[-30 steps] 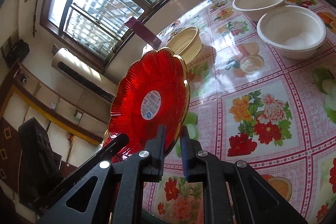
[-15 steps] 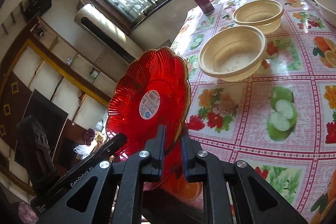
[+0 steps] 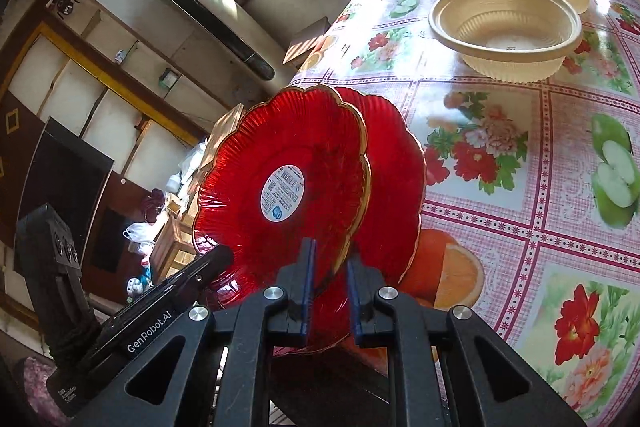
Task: Organize plates and bowls
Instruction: 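Lower the stickered plate onto the wedding plate and open the left tool, then move the left tool to the rim of the large cream bowl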
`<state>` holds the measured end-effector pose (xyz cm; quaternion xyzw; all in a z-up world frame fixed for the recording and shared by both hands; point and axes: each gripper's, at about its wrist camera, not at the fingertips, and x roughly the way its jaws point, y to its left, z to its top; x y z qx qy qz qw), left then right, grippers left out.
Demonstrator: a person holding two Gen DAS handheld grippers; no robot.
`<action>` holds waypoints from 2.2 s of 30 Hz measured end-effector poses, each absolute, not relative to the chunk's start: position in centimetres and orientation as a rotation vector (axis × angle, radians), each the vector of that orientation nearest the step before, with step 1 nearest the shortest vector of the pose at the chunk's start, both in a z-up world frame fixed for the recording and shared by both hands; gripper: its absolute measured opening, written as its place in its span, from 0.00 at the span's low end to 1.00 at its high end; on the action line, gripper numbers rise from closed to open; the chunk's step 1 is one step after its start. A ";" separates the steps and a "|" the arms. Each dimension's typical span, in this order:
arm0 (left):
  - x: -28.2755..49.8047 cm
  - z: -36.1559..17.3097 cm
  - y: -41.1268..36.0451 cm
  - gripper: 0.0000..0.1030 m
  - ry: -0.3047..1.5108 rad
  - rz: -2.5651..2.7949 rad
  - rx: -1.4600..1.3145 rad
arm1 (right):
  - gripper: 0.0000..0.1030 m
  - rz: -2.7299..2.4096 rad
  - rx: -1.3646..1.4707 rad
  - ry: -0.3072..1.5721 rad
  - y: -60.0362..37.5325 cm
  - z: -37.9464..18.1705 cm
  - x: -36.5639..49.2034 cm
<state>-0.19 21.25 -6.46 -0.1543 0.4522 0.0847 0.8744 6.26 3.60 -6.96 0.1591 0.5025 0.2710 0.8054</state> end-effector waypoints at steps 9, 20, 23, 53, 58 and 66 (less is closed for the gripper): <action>-0.5 -6.4 22.9 0.28 0.959 0.157 -0.393 | 0.33 0.586 0.279 1.133 5.3 -6.6 6.7; -3.0 -2.3 22.3 0.84 0.856 0.097 -0.413 | 0.79 0.681 0.213 1.073 2.1 -2.7 4.8; -2.9 -1.2 21.5 0.98 0.826 0.062 -0.413 | 0.83 0.705 0.272 1.024 -0.6 -1.6 4.6; 9.1 -1.9 -1.2 1.00 0.896 -0.165 0.002 | 1.00 0.122 0.454 0.753 -25.0 -2.6 7.4; 11.6 -0.1 2.4 1.00 0.862 -0.061 -0.050 | 1.00 0.141 0.465 0.768 -24.3 -2.3 9.8; 14.9 1.4 7.4 1.00 0.811 0.128 -0.096 | 1.00 0.216 0.526 0.775 -20.9 -1.9 14.6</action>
